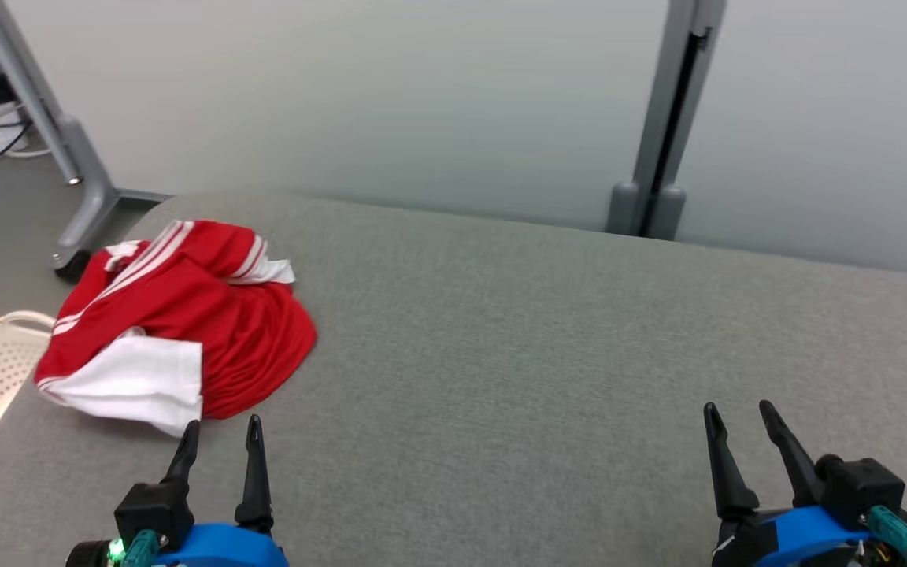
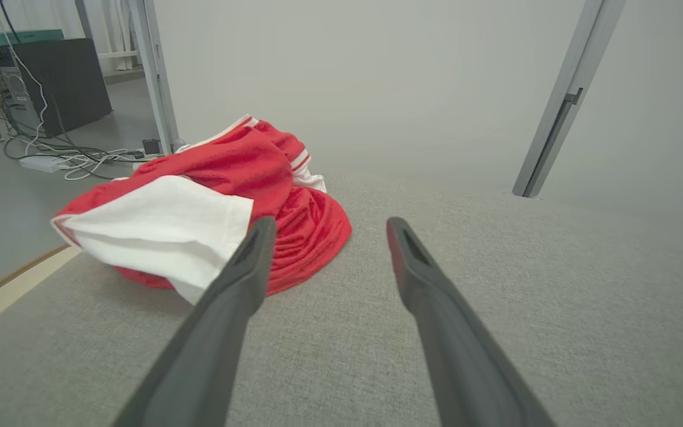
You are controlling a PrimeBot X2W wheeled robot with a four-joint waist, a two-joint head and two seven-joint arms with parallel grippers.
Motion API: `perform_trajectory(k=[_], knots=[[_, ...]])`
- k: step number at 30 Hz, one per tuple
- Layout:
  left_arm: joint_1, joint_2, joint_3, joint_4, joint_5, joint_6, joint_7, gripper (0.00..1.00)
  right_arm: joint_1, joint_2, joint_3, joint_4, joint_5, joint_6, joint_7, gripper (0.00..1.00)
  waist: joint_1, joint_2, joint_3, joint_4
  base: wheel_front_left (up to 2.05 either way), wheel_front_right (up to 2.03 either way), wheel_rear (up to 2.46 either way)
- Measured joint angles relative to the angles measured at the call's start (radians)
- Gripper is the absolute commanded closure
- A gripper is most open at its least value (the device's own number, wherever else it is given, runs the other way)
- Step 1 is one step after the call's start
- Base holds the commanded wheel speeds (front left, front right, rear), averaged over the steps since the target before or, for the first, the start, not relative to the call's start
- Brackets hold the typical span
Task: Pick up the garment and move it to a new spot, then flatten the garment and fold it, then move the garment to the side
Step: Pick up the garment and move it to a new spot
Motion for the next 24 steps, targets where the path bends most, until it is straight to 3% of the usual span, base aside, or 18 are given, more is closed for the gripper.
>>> perform_trajectory(k=[15, 24], knots=[[0.025, 0.030, 0.013, -0.046, -0.010, 0.023, 0.017, 0.00, 0.001, 0.000, 0.034, -0.007, 0.012, 0.000, 0.005, 0.00, 0.0001, 0.0001, 0.016, 0.260, 0.00, 0.00, 0.00], [0.052, 0.045, 0.034, -0.076, -0.023, 0.040, 0.015, 0.00, -0.004, 0.000, 0.067, -0.001, 0.015, 0.000, 0.005, 0.00, 0.0002, 0.0001, 0.034, 0.305, 0.00, 0.00, 0.00]])
